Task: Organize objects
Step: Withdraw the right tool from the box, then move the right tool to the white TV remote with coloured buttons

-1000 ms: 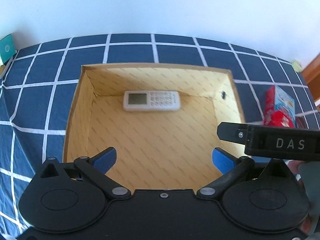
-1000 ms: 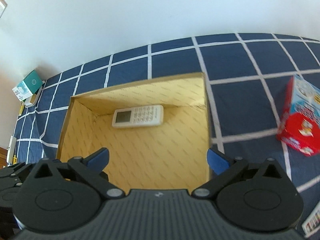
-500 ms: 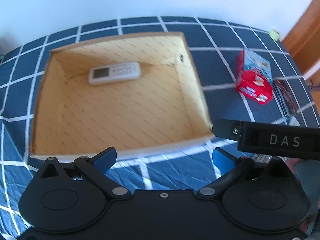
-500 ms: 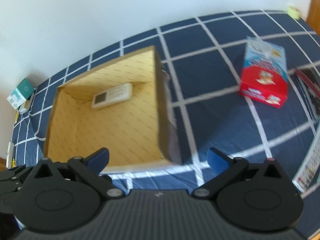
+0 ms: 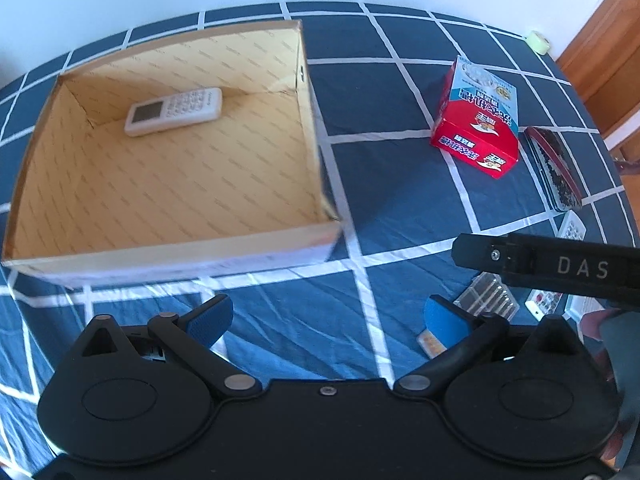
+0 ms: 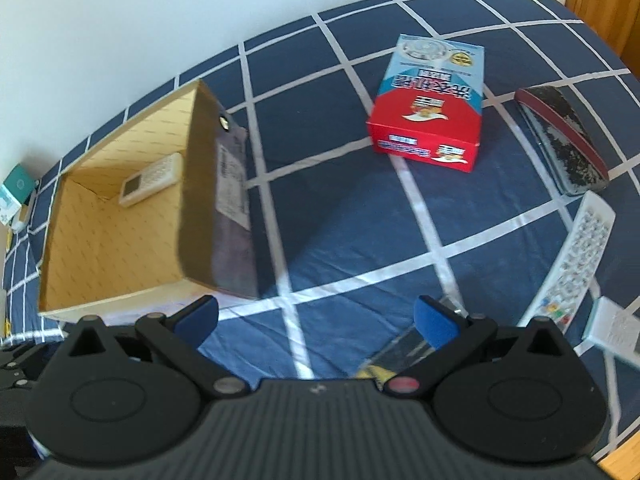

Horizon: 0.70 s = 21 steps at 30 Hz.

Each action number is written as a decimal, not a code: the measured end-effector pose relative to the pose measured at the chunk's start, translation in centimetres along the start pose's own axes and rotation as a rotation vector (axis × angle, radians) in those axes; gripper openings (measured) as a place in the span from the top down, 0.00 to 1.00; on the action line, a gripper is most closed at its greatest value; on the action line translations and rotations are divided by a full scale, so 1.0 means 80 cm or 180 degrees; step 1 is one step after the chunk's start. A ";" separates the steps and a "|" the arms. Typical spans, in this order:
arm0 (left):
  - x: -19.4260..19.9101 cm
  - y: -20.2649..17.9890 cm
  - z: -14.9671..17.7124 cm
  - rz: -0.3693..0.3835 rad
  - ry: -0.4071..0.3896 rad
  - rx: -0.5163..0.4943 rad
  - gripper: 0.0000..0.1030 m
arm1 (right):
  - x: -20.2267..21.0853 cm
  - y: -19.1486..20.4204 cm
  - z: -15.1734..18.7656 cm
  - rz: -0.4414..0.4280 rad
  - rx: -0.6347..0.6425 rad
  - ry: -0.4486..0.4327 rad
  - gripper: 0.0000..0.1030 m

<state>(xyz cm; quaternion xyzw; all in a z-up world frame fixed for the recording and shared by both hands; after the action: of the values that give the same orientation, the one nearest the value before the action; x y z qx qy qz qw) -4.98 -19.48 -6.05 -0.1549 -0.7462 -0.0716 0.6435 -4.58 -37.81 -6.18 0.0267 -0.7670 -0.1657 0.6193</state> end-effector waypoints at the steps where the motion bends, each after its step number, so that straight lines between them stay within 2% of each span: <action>1: -0.003 -0.006 0.002 -0.0017 0.0007 0.0043 0.00 | 0.000 -0.007 -0.001 0.0007 0.0035 0.0018 0.00; 14: -0.026 -0.092 0.031 -0.0143 0.0005 0.0668 0.00 | 0.009 -0.102 -0.022 -0.0011 0.0585 0.0264 0.00; 21: -0.026 -0.128 0.050 -0.0219 -0.0008 0.0819 0.00 | 0.020 -0.135 -0.028 -0.0050 0.0789 0.0313 0.00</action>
<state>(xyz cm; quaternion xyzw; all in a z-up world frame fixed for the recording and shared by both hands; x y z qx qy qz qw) -11.80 -28.18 -7.79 -0.0454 -0.7549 0.0028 0.6542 -4.56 -48.86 -7.36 0.1172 -0.7501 -0.0729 0.6468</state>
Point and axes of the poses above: each gripper's, at about its wrist camera, not at the fingertips, and x roughly against the way its jaws point, y to its left, z to its underside, the point moved 1 cm from there along -x, roughly the way its jaws point, and after that the axes turned 9 degrees about y, right-handed, at the moved point
